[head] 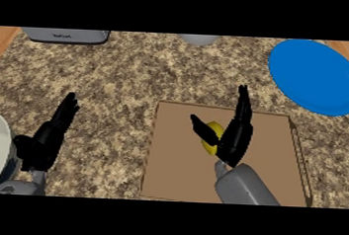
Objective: Pick the lemon from the tray and place it in the plate
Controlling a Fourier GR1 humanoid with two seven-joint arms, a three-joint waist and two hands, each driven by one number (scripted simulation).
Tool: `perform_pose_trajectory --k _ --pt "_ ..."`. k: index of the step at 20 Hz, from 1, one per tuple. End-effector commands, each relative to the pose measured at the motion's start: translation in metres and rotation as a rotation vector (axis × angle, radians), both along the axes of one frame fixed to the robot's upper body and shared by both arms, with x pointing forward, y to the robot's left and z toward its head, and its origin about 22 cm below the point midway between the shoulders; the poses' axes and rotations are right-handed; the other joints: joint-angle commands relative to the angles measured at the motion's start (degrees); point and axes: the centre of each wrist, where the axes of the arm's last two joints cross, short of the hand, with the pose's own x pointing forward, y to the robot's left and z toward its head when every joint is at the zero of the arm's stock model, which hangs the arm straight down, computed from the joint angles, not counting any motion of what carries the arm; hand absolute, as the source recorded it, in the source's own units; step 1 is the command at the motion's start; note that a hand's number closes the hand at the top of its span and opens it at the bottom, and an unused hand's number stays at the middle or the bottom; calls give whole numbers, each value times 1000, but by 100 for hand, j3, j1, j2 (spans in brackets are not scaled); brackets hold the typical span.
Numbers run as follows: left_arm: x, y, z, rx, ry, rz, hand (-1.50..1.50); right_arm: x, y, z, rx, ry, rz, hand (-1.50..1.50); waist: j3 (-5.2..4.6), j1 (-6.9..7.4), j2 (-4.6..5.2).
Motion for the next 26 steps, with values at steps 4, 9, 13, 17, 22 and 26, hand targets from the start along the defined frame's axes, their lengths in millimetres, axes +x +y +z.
perform_pose_trajectory --k 4,9,13,17,22,26 --pt "2 9 3 9 -5 40 0 -12 -4 -20 -67 269 -68 -150 -16 -218 -52" --pt "-1 12 7 17 -8 26 0 -9 7 -9 -128 549 -61 -150 -10 -120 -49" --pt "8 11 8 -4 -2 32 0 -1 28 36 -120 638 -98 -150 5 -136 -21" --pt "-8 -1 -6 1 -6 0 0 -17 40 58 -110 738 -120 -150 16 -51 -15" --pt "-12 16 -5 -5 6 13 0 -18 27 70 -110 805 -149 -150 19 -47 -9" --pt "-5 5 -8 -17 4 8 0 -25 23 59 -160 910 -144 -150 17 -63 11"
